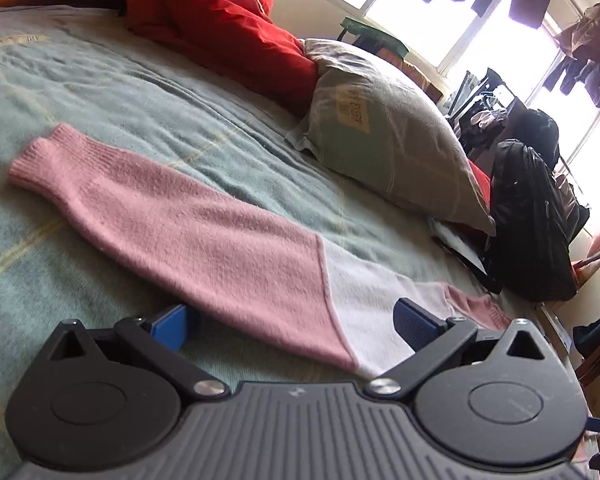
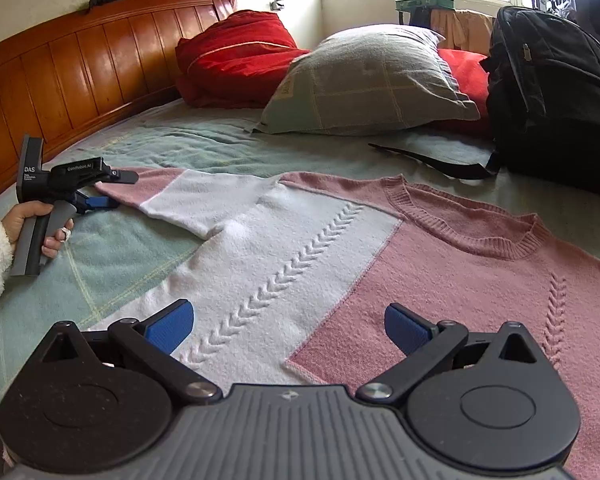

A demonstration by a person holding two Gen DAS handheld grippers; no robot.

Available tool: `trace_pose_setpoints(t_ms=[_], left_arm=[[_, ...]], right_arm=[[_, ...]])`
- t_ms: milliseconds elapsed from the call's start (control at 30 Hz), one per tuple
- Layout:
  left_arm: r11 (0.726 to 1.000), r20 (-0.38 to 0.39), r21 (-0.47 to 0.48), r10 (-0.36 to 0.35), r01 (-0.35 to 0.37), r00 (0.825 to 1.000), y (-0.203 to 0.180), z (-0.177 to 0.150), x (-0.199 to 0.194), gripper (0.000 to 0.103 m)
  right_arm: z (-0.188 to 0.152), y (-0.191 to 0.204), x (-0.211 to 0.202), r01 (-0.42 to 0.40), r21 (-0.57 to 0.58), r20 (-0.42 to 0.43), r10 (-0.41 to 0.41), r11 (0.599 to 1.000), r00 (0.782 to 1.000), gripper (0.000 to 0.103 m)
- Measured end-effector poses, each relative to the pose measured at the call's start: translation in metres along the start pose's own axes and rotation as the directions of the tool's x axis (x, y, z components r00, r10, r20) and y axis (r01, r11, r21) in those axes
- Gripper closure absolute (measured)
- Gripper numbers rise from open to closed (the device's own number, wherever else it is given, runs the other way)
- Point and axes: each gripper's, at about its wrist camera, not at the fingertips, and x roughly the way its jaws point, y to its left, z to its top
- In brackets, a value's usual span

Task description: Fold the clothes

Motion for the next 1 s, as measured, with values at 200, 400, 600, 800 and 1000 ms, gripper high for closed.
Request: trace_pose_setpoints(t_ms=[200,400,600,800,1000], left_arm=[[1.000,0.028,-0.004,-0.005,0.005,1.000,0.005,0.009,0.012,0.001],[1.000,0.060,-0.017,0.024,-0.023,0.998,0.010,0.020,0.026,0.001],[0.998,0.092,-0.037,0.063,-0.060,0.994,0.011,0.030,0.037,0.001],[0.996,0.125,-0.090,0.025,-0.013,0.992,0.008,0.036,0.031,0.001],[0.997,0.158,-0.062,-0.033,0.043,0.987,-0.017,0.045,0.015,0.001]], right_arm=[[0.000,-0.005,0.005,0.005,0.011,-0.004,-0.005,1.000,1.000,0.000],[0.001,-0.006,0.009,0.004,0.012,-0.005,-0.004,1.000,1.000,0.000],[0.002,-0.006,0.010,0.004,0.014,-0.007,-0.004,1.000,1.000,0.000],[0.002,-0.006,0.006,-0.001,0.017,0.000,0.001,1.000,1.000,0.000],[0.003,-0.006,-0.001,-0.010,0.018,0.015,0.010,1.000,1.000,0.000]])
